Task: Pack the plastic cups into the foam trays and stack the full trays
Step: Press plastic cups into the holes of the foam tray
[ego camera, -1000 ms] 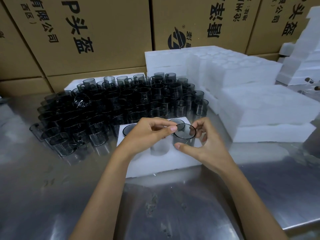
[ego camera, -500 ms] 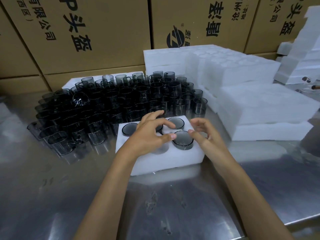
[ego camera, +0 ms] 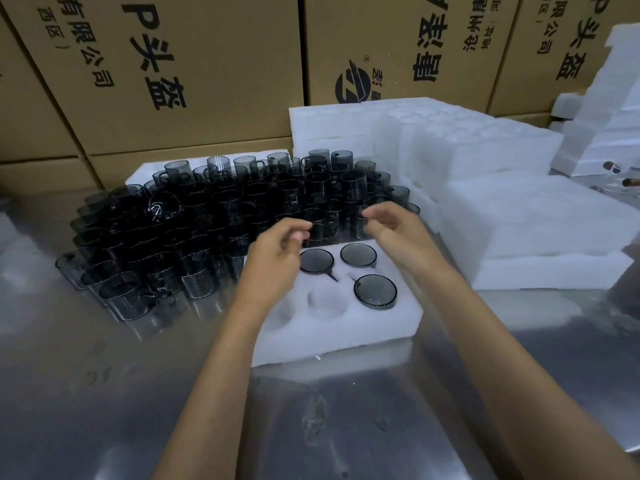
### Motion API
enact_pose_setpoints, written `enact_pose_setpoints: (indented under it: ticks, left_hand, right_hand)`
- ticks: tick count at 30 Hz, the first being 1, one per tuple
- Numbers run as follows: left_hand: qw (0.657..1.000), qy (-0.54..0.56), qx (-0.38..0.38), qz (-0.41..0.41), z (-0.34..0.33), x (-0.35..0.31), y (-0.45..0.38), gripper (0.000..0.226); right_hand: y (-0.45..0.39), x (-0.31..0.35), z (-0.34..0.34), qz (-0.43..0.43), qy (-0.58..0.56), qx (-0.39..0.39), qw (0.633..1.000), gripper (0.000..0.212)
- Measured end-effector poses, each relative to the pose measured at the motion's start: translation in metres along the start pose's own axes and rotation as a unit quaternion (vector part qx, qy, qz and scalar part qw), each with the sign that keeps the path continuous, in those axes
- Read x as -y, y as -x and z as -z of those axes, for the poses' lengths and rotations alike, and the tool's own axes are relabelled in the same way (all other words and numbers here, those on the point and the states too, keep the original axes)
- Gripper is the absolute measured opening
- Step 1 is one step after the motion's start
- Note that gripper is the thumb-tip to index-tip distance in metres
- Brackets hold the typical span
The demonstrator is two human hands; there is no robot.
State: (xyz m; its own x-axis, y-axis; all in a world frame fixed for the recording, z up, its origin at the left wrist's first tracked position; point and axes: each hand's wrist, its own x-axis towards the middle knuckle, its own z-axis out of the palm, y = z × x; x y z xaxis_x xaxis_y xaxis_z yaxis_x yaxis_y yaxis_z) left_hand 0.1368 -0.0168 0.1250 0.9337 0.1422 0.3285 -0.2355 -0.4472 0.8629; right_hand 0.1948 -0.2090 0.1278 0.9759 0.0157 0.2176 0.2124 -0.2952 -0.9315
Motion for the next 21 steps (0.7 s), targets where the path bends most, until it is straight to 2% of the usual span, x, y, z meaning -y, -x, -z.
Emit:
enact_pose_setpoints:
  ticks: [2, 4, 6, 8, 11, 13, 17, 21]
  left_hand:
    - [0.998, 0.011, -0.055, 0.015, 0.008, 0.004, -0.002, 0.033]
    - [0.996, 0.018, -0.083, 0.029, 0.012, 0.008, -0.003, 0.038]
    - [0.994, 0.025, -0.098, 0.036, 0.014, 0.009, -0.004, 0.040]
    - [0.993, 0.030, -0.108, 0.036, 0.016, 0.011, -0.007, 0.040]
    - [0.993, 0.027, -0.109, 0.036, 0.016, 0.013, -0.007, 0.037]
    - [0.993, 0.023, -0.106, 0.036, 0.014, 0.013, -0.006, 0.036]
    - [0.993, 0.020, -0.108, 0.031, 0.014, 0.010, -0.005, 0.034]
    - [0.994, 0.026, -0.099, 0.026, 0.014, 0.008, -0.002, 0.033]
  right_hand:
    - [-0.022, 0.013, -0.014, 0.014, 0.138, 0.066, 0.988, 0.013]
    - [-0.037, 0.021, -0.032, 0.016, 0.255, 0.114, 0.960, 0.012]
    - [-0.045, 0.023, -0.049, -0.001, 0.322, 0.138, 0.937, 0.017]
    - [-0.048, 0.020, -0.061, -0.037, 0.319, 0.141, 0.936, 0.022]
    - [-0.046, 0.013, -0.068, -0.054, 0.282, 0.089, 0.954, 0.019]
    - [-0.044, 0.011, -0.068, -0.050, 0.264, 0.050, 0.962, 0.016]
    - [-0.041, 0.010, -0.064, -0.036, 0.246, -0.020, 0.968, 0.028]
    - [-0.038, 0.012, -0.057, 0.028, 0.184, -0.058, 0.981, 0.026]
